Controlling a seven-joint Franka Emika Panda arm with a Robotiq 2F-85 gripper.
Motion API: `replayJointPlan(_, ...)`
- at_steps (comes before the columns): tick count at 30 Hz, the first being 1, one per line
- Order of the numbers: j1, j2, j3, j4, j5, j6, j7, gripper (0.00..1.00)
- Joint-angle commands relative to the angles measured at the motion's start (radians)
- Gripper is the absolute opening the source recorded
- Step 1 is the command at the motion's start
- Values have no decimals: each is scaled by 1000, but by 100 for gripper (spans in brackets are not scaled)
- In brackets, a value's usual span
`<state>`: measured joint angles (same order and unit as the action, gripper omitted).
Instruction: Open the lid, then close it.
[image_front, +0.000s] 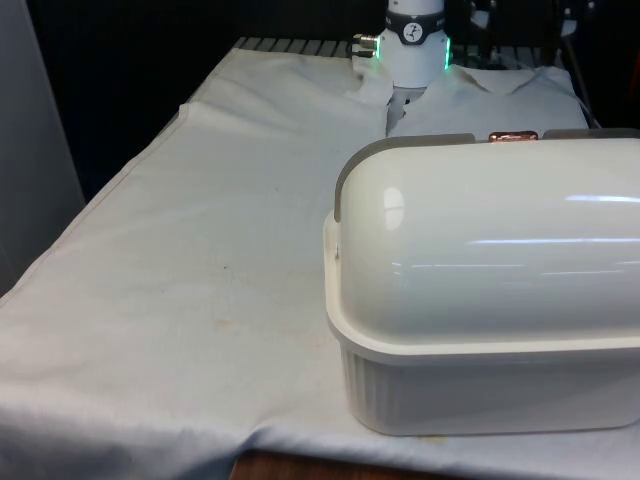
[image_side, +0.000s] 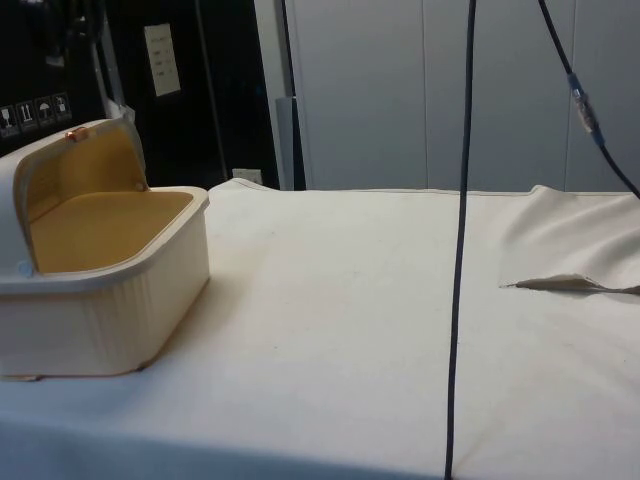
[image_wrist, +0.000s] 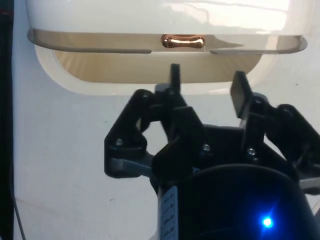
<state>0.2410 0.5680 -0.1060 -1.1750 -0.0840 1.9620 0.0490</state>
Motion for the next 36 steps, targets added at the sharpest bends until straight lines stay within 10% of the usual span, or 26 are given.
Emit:
replayJointPlan(1,1,3,-1,4,-3,2,2,56)
replayJointPlan(11,2,7,-1,25,-4,14,4,100)
replayJointPlan(36,10,71,-3,89,-5,128,18,100)
